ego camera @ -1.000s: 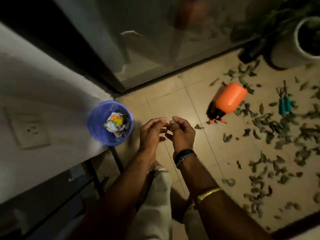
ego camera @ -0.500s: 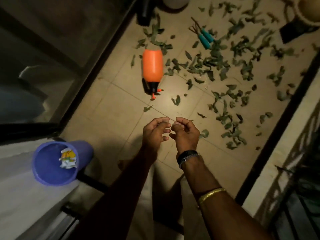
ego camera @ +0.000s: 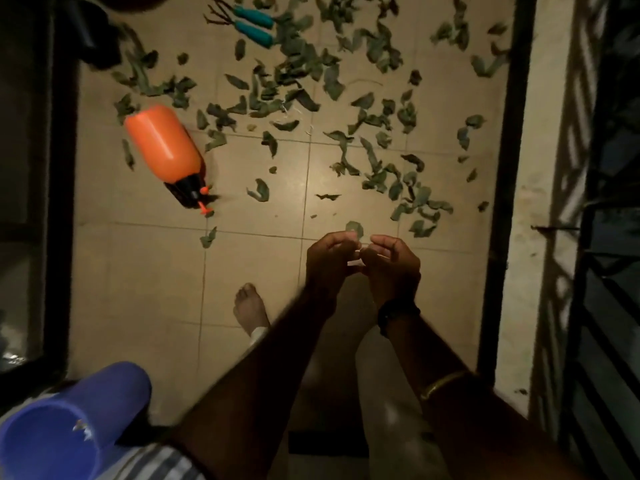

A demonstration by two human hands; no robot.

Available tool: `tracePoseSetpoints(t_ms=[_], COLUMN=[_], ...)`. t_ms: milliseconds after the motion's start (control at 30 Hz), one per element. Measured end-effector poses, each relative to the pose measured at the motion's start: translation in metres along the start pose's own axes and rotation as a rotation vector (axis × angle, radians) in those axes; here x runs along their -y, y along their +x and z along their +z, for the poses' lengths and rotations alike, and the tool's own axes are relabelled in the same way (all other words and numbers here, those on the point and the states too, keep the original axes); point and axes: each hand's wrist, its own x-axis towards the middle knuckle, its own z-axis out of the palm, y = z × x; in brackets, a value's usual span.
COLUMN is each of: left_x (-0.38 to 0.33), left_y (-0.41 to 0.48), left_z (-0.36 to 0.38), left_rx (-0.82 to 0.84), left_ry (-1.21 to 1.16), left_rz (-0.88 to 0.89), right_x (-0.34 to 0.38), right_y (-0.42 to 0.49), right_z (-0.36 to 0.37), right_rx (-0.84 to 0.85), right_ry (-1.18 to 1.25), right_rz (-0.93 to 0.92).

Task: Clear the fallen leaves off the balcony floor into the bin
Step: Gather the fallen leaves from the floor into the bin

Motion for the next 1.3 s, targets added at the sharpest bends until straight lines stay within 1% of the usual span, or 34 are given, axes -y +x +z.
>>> tracePoseSetpoints(t_ms=[67, 167, 267, 333, 400, 467, 533, 633, 667, 733, 833, 900, 967, 1000, 1067, 1100, 1133, 1167, 1200, 1267, 1300], left_x=[0.026, 0.075, 0.119, 0.141, 0.158, 0.172, 0.182, 0.187, 0.187, 0.185, 0.178, 0.171, 0.165, 0.161, 0.156, 0.154, 0.151, 0.151, 0.15, 0.154, 0.158], left_y=[0.036, 0.093, 0.144, 0.173, 0.197, 0.214, 0.23, 0.252, 0.257, 0.26, 0.261, 0.264, 0.267, 0.268, 0.27, 0.272, 0.275, 0.28, 0.283, 0.291, 0.294], left_z=[0.009, 0.009, -0.003, -0.011, -0.017, -0.022, -0.024, -0.023, -0.02, -0.011, 0.006, 0.023, 0.044, 0.057, 0.079, 0.089, 0.098, 0.105, 0.111, 0.117, 0.118], left_rx=[-0.04, -0.137, -0.24, -0.273, -0.277, -0.231, -0.204, -0.214, -0.203, -0.151, -0.082, 0.012, 0.126, 0.157, 0.134, 0.114, 0.098, 0.085, 0.066, 0.057, 0.072], left_ry=[0.027, 0.088, 0.1, 0.098, 0.093, 0.081, 0.056, 0.047, 0.07, 0.116, 0.153, 0.191, 0.288, 0.375, 0.475, 0.46, 0.43, 0.382, 0.35, 0.324, 0.325], left_rz=[-0.01, 0.007, 0.009, 0.011, 0.014, 0.031, 0.03, -0.02, -0.041, -0.078, -0.103, -0.143, -0.166, -0.139, -0.066, -0.035, -0.008, 0.006, -0.004, -0.043, -0.055], right_x=[-0.03, -0.088, -0.145, -0.181, -0.213, -0.236, -0.246, -0.253, -0.251, -0.246, -0.233, -0.22, -0.207, -0.199, -0.192, -0.193, -0.195, -0.199, -0.204, -0.217, -0.224], right_y=[0.031, 0.078, 0.121, 0.152, 0.179, 0.193, 0.203, 0.221, 0.226, 0.234, 0.233, 0.227, 0.223, 0.222, 0.225, 0.229, 0.234, 0.242, 0.252, 0.276, 0.288], right_z=[0.002, 0.017, 0.048, 0.078, 0.105, 0.121, 0.127, 0.127, 0.125, 0.114, 0.097, 0.085, 0.073, 0.067, 0.05, 0.04, 0.028, 0.017, 0.006, -0.013, -0.019], right_rx=[0.005, 0.072, 0.121, 0.136, 0.158, 0.173, 0.173, 0.176, 0.18, 0.177, 0.193, 0.151, 0.114, 0.109, 0.122, 0.115, 0.079, 0.011, -0.077, -0.251, -0.317], right_ry=[-0.1, -0.173, -0.348, -0.446, -0.504, -0.46, -0.445, -0.55, -0.536, -0.416, -0.169, -0.085, 0.057, 0.126, 0.292, 0.353, 0.359, 0.305, 0.198, -0.145, -0.288], right_rz=[-0.026, -0.046, -0.067, -0.1, -0.114, -0.115, -0.137, -0.208, -0.218, -0.147, 0.071, 0.101, 0.114, 0.129, 0.153, 0.153, 0.156, 0.164, 0.171, 0.187, 0.162])
